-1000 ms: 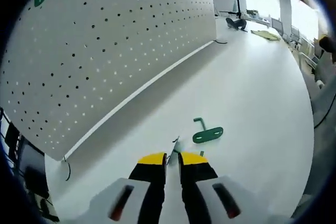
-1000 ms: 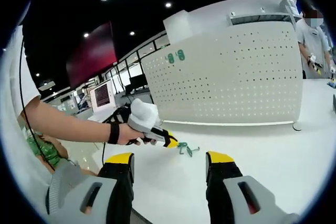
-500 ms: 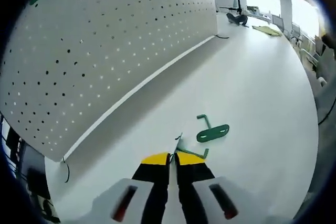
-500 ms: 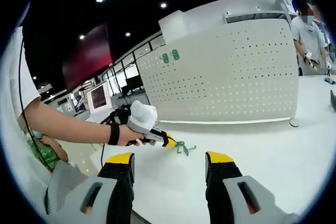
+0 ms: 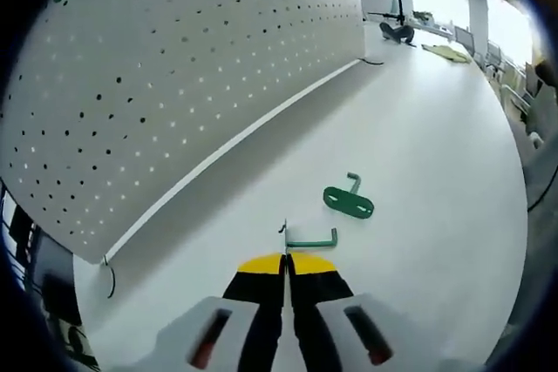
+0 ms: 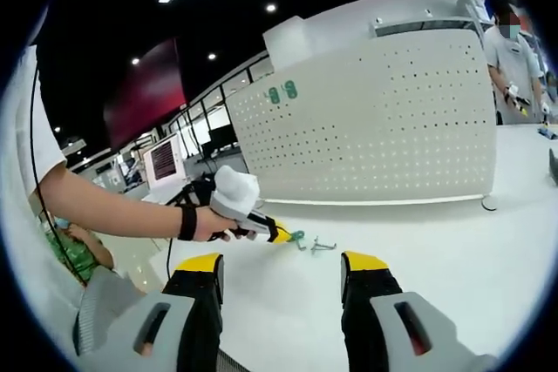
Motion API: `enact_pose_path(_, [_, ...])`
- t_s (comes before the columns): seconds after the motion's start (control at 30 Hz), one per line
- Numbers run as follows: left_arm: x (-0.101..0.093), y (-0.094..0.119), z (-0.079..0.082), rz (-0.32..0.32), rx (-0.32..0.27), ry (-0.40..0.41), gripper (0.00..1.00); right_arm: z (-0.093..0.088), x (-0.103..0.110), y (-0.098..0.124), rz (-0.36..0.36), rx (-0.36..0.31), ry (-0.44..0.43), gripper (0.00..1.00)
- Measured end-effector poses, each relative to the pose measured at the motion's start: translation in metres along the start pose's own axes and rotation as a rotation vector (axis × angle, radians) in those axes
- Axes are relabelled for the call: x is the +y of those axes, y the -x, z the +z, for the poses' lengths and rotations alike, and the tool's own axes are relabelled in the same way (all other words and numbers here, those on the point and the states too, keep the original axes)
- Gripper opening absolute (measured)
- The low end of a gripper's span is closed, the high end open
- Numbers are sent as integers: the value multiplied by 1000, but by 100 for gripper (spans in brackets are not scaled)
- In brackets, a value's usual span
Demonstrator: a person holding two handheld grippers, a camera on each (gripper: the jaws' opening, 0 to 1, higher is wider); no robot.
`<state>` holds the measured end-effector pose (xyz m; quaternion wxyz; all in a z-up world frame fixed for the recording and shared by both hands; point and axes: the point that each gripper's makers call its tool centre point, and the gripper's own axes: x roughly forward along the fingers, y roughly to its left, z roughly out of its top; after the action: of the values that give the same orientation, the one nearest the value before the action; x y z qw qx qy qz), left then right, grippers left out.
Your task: Insert the hook assembly into the mounting plate slot until the hook locks in place.
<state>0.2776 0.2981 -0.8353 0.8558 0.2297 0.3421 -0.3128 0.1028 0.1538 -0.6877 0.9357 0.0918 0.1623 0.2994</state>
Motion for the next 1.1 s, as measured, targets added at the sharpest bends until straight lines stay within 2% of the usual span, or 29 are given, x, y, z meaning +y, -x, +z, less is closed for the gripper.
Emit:
enact_pose_path(0.2, [0, 5, -5, -4, 6, 54, 2, -1, 2, -1, 6, 3, 6, 55])
enact_pose_path(0.53, [-6, 21, 1, -26, -61, 151, 2, 1, 8, -4, 29, 5, 19, 55])
enact_pose_path(0.63, [-9, 27, 6, -29, -94, 211, 1, 3, 9, -5, 34, 1, 21, 55])
enact_pose_path(0.73, [-15, 31, 6, -37, -99, 195, 1, 3, 12, -6, 46, 6, 28, 55])
enact_pose_path(0.8, [-13, 35, 8, -17, -119, 217, 1, 3, 13, -6, 50, 5, 29, 55])
enact_pose_path(0.9, [-22, 40, 12, -44, -140, 224, 1, 3, 15, -7, 57, 6, 24, 54])
enact_pose_path(1.1, [-35, 52, 20, -57, -179, 222, 1, 6, 19, -8, 67, -4, 28, 54])
